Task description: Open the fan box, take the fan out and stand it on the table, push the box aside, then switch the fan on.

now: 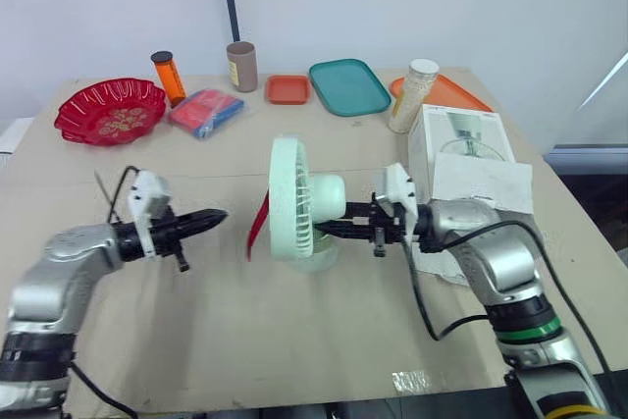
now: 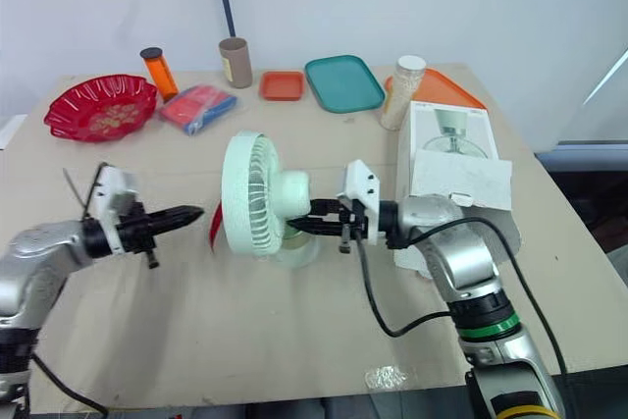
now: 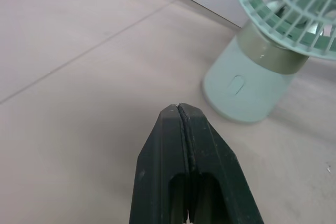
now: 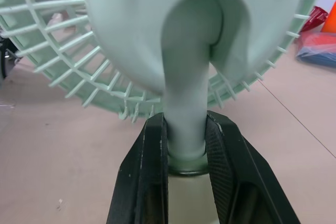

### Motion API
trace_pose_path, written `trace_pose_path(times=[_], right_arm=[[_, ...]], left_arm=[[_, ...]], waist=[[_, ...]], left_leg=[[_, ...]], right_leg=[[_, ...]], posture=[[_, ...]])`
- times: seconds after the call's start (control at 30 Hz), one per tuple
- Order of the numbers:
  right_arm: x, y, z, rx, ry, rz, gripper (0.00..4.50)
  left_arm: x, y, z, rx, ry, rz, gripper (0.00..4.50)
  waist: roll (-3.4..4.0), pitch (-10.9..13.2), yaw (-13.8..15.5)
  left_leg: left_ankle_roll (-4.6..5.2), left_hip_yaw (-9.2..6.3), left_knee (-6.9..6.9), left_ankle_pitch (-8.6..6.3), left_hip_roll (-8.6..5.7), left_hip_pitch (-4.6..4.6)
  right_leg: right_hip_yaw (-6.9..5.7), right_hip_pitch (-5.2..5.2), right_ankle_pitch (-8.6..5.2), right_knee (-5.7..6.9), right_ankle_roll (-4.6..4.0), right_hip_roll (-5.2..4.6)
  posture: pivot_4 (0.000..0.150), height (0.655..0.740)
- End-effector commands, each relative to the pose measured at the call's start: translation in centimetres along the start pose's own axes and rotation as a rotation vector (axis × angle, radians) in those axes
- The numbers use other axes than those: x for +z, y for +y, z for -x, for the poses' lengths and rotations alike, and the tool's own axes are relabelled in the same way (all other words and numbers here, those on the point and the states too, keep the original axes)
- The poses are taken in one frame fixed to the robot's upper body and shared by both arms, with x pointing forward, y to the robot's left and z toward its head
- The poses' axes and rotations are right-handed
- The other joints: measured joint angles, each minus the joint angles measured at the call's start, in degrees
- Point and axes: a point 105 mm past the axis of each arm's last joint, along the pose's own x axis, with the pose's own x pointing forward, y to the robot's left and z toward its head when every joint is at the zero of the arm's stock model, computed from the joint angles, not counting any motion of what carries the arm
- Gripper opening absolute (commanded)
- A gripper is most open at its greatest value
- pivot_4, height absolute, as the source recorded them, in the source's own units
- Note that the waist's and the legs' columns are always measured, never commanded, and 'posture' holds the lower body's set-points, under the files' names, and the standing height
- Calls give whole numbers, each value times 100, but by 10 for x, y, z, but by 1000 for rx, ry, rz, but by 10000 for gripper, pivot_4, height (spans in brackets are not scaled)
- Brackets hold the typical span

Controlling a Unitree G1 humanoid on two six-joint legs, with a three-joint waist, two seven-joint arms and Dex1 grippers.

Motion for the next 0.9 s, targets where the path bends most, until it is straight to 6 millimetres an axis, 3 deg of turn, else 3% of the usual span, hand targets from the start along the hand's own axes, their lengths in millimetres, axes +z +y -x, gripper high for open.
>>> trace_pose_path(times=[0.03,0.13,0.23,0.43,0.47,0.5,0.63,0.9], right_arm=[[17,-3,6,19,-55,73,7291],[16,-12,9,-10,-46,75,7291],[19,-15,8,-8,-67,61,7291],[20,-26,4,-39,-96,43,7291],[19,-28,3,-44,-96,44,7291],[19,-29,3,-48,-94,46,7291],[18,-32,-1,-47,-99,48,7291],[15,-43,-11,-94,-137,38,7291]], left_arm=[[2,-5,13,40,2,-6,539],[-2,-15,22,52,1,17,539],[-2,-26,26,58,-37,58,6573],[-6,-36,25,65,-49,85,26718],[-6,-39,24,59,-53,87,32280],[-5,-40,23,55,-56,89,32859],[-8,-41,25,57,-46,73,44740],[-14,-35,26,91,6,72,44740]], waist=[[-1,1,0],[-1,1,-3],[0,3,2],[1,3,4],[1,3,4],[1,3,4],[2,3,3],[3,4,-2]], left_leg=[[0,-1,0,0,-2,-1],[0,1,0,0,0,-2],[-3,-2,0,2,1,-2],[-3,-2,0,2,3,-1],[-3,-2,-1,2,2,-1],[-3,-1,-1,2,2,-1],[-3,1,-1,2,2,-1],[-3,4,-2,2,4,0]], right_leg=[[0,0,0,0,0,-2],[0,-3,0,0,0,-1],[-2,-3,0,3,-2,2],[-1,-2,0,2,-3,3],[-1,-2,0,2,-3,2],[-1,-2,0,2,-3,2],[0,-3,0,1,-3,1],[2,-4,0,2,-4,4]], posture=[[1500,7400],[1500,7400],[1500,7400],[1500,7400],[1500,7400],[1500,7400],[1500,7400],[1500,7400]])
